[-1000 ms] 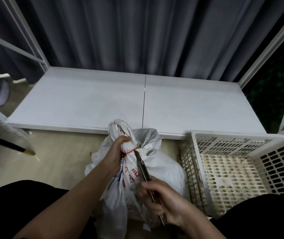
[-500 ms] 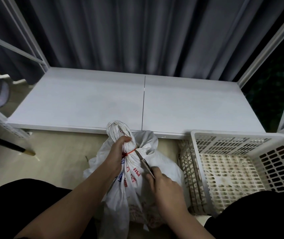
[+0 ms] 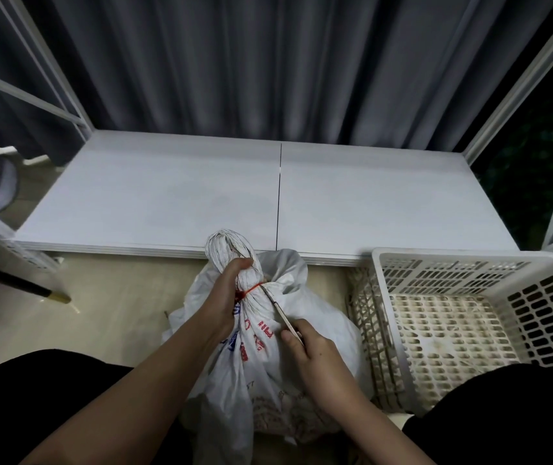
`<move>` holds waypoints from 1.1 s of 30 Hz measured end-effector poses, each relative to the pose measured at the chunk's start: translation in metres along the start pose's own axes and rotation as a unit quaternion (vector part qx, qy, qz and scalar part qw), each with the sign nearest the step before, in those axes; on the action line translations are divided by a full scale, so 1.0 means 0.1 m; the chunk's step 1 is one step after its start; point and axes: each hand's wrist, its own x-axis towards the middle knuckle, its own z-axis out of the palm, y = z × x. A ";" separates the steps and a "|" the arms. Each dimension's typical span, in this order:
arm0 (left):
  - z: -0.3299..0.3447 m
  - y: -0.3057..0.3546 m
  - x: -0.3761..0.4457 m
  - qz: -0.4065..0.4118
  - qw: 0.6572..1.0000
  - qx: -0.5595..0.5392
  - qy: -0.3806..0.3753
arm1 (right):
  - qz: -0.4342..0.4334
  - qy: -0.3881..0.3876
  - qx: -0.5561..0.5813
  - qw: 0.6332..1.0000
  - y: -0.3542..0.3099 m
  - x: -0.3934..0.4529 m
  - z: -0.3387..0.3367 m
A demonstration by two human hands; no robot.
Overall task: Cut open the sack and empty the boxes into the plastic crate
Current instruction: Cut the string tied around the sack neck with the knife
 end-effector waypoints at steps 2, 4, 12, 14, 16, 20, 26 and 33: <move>-0.01 0.00 0.00 0.002 1.000 0.006 0.000 | 0.004 -0.010 0.020 1.000 -0.01 0.01 -0.01; -0.01 0.01 0.00 0.007 1.000 0.014 0.000 | 0.009 -0.017 0.030 0.999 -0.02 0.02 -0.03; 0.02 0.01 -0.03 0.024 0.999 0.031 -0.011 | -0.028 0.033 -0.200 0.979 -0.03 -0.07 0.01; 0.00 0.01 -0.05 0.025 0.999 0.034 -0.023 | -0.028 0.041 -0.234 0.971 0.00 -0.06 0.01; 0.00 0.01 -0.04 0.048 0.996 0.059 -0.035 | -0.023 0.047 -0.235 0.970 0.01 -0.05 0.01; 0.04 0.01 -0.06 0.077 0.995 0.068 -0.011 | -0.030 0.048 -0.210 0.976 -0.02 -0.05 0.04; -0.03 -0.01 -0.05 -0.004 0.999 0.038 0.017 | 0.003 -0.011 0.010 1.000 0.00 -0.06 0.01; 0.02 -0.01 -0.07 -0.021 0.999 0.028 -0.008 | 0.020 -0.006 0.099 0.995 0.00 -0.06 0.04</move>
